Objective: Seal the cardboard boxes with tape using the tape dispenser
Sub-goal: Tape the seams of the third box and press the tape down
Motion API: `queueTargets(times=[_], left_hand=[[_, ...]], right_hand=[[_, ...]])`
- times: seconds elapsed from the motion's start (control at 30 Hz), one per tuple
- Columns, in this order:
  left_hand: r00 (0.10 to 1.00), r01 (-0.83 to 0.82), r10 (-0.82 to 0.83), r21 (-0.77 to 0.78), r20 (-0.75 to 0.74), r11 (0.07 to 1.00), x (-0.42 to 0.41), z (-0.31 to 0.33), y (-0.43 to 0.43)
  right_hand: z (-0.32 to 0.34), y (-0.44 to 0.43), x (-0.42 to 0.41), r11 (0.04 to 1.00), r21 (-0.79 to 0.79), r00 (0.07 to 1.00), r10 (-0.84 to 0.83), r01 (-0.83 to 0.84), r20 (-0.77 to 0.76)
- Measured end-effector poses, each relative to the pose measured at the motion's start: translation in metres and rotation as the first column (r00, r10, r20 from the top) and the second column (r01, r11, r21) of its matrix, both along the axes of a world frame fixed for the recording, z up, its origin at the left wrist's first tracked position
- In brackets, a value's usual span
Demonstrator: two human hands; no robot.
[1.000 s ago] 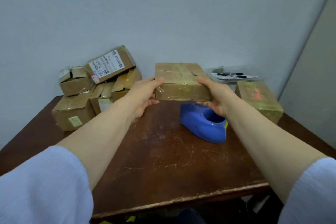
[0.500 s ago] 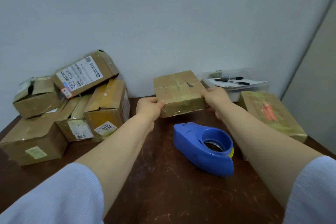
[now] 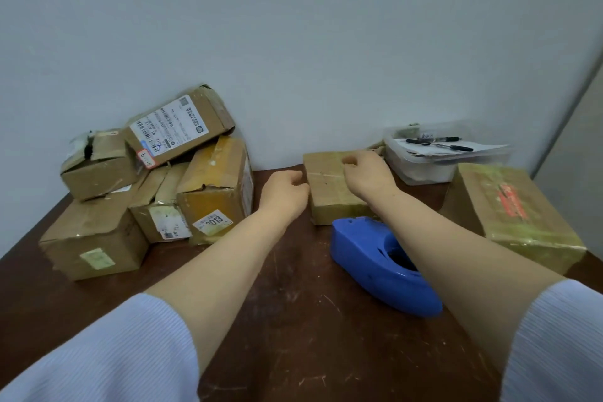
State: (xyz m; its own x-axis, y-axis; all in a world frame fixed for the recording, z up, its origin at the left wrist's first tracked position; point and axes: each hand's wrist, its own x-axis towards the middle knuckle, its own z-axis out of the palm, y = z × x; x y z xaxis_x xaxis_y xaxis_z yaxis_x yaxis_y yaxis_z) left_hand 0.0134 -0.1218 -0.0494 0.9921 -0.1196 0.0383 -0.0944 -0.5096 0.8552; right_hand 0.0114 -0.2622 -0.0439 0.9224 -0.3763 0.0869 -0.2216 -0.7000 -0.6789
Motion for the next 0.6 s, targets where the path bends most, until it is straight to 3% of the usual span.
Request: queueTargets(times=[0.1, 0.3, 0.47, 0.6], left_hand=[[0.993, -0.035, 0.022, 0.11, 0.119, 0.993, -0.008, 0.011, 0.025], [0.957, -0.21, 0.182, 0.108, 0.224, 0.972, -0.01, 0.023, 0.088], [0.94, -0.33, 0.324, 0.045, 0.109, 0.943, 0.003, 0.017, 0.127], [0.95, -0.31, 0.309, 0.034, 0.036, 0.95, 0.007, 0.011, 0.134]], right_hand=[[0.011, 0.036, -0.002, 0.993, -0.003, 0.992, 0.117, -0.117, 0.043], [0.014, 0.094, 0.004, 0.963, 0.039, 0.96, 0.261, -0.266, 0.106], [0.014, 0.124, 0.008, 0.932, 0.079, 0.934, 0.346, -0.353, 0.094], [0.004, 0.143, 0.017, 0.902, 0.156, 0.915, 0.399, -0.402, 0.053]])
